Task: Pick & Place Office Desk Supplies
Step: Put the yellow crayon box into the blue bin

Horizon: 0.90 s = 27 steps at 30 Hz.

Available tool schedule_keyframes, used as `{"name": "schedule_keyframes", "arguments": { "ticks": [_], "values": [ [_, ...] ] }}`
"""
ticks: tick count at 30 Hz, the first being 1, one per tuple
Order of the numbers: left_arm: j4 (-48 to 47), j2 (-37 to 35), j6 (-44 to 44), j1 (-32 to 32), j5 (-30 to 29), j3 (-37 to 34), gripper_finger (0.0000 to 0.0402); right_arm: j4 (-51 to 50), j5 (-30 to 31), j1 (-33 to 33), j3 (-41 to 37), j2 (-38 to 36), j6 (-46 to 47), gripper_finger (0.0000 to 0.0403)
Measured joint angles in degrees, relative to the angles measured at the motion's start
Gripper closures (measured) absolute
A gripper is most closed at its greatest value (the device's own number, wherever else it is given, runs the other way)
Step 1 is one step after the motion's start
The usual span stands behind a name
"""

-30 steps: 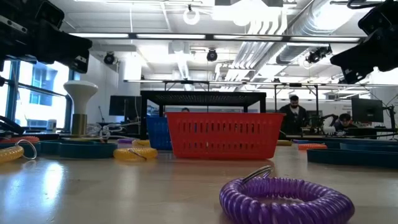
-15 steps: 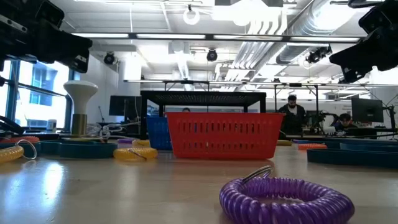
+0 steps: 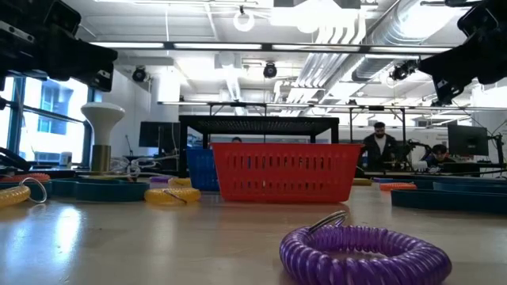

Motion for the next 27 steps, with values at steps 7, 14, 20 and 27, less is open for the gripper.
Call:
{"name": "schedule_keyframes", "arguments": {
  "ticks": [7,14,20,27],
  "values": [
    [0.6,0.0,-0.5,0.0,2.0,0.0,0.0401,9.2,3.4,0.0,0.1,0.0,-4.2,0.04],
    [0.7,0.0,-1.9,0.0,1.8,0.0,0.0401,20.6,3.4,0.0,0.2,4.5,-14.2,0.0362],
    [1.4,0.0,-8.1,0.0,3.2,0.0,0.0401,30.4,3.5,0.6,0.5,13.3,-19.2,0.0286],
    [2.0,0.4,-3.9,0.0,-3.6,0.0,0.0396,31.8,8.9,2.6,4.4,24.5,-21.5,0.0187]
  ]
}}
